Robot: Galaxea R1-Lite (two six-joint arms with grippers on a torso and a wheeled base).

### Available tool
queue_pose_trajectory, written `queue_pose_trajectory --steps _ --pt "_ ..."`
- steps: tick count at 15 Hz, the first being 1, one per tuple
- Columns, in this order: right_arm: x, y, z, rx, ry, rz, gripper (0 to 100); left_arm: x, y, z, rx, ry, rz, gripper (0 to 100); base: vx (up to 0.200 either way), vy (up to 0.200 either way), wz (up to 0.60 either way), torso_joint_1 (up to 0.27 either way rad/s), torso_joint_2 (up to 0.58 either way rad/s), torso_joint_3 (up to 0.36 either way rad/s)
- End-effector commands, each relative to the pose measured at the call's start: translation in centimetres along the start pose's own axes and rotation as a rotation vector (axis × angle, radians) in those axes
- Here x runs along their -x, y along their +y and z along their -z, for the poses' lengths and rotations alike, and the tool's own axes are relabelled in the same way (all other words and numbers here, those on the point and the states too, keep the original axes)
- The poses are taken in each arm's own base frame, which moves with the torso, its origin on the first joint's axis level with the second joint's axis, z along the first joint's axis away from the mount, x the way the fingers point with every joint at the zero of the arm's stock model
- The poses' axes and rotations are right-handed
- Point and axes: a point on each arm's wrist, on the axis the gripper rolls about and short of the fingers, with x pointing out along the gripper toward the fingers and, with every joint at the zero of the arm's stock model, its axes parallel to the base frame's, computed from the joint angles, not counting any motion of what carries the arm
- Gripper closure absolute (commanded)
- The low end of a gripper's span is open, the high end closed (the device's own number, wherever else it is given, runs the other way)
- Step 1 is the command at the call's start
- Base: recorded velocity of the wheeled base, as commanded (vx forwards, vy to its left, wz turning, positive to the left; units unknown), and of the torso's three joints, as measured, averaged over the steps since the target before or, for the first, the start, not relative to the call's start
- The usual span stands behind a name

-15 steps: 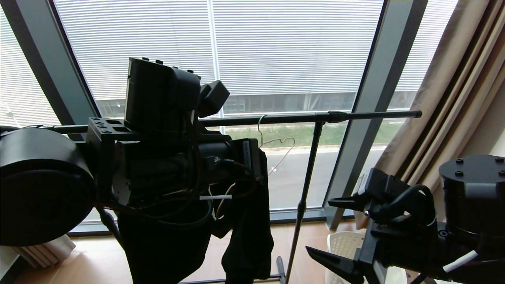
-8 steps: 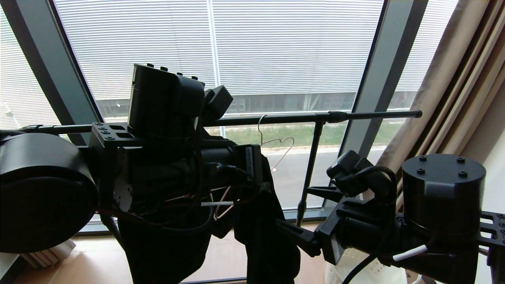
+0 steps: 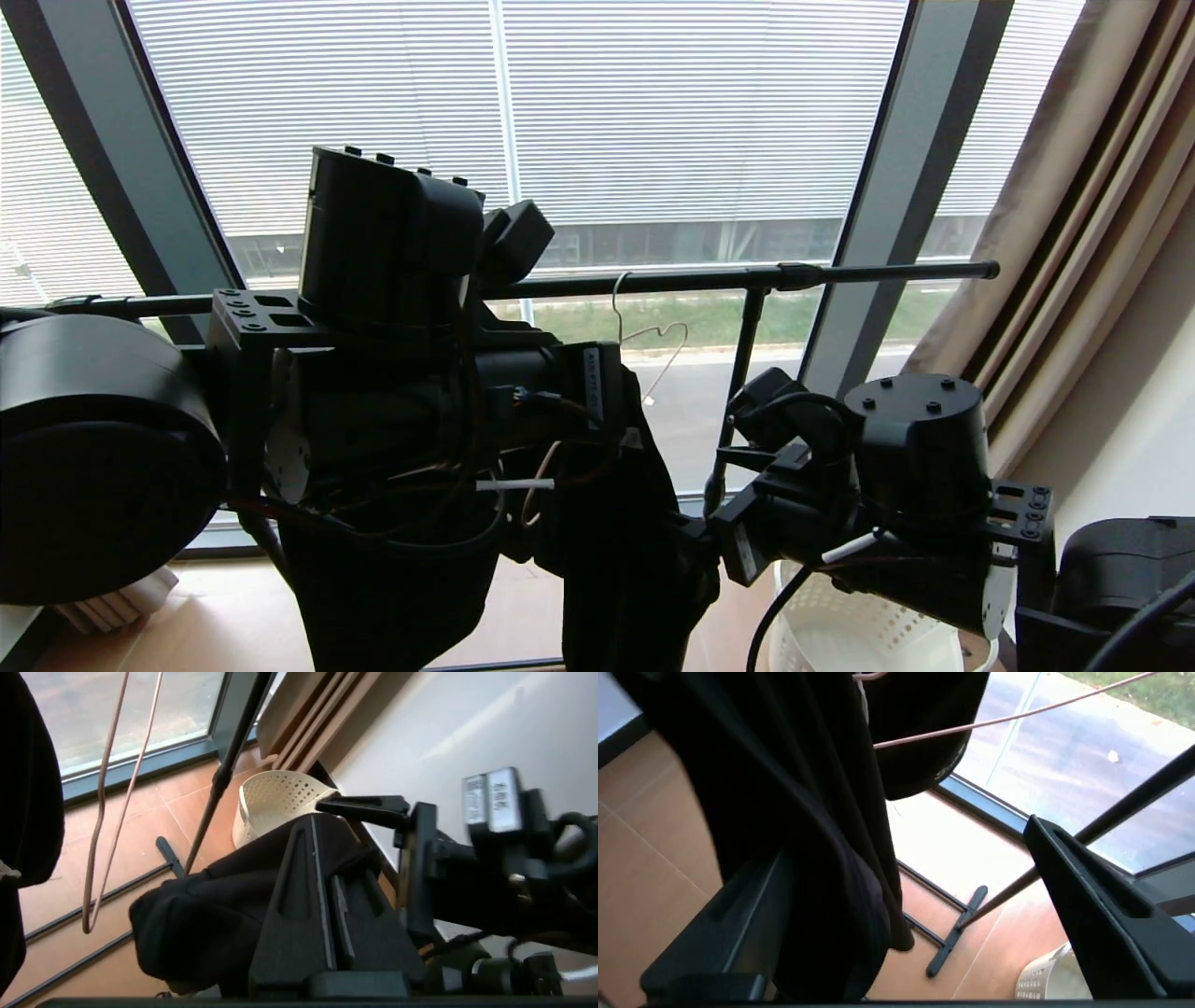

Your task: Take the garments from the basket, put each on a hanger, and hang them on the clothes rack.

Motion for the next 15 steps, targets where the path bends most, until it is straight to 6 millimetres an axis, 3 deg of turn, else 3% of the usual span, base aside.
queue_pose_trajectory --steps 1,10,11,15 --pt "-1.0 -0.2 0.8 0.0 0.038 0.009 0 0.4 -0.1 -0.2 0.001 -0.009 0.006 100 0.0 0.0 0.0 0.0 0.0 0.0" --pt "-1.1 -0.7 0.9 -0.01 0.043 0.019 0 0.9 0.2 0.3 0.002 0.004 0.005 100 0.0 0.0 0.0 0.0 0.0 0.0" --pt "-1.1 -0.7 0.9 -0.01 0.041 0.017 100 0.9 0.2 0.3 0.002 0.005 0.006 100 0.0 0.0 0.0 0.0 0.0 0.0" --pt "-1.0 -0.9 0.6 -0.014 0.024 0.022 100 0.7 0.5 0.8 0.002 0.025 -0.001 100 0.0 0.0 0.0 0.0 0.0 0.0"
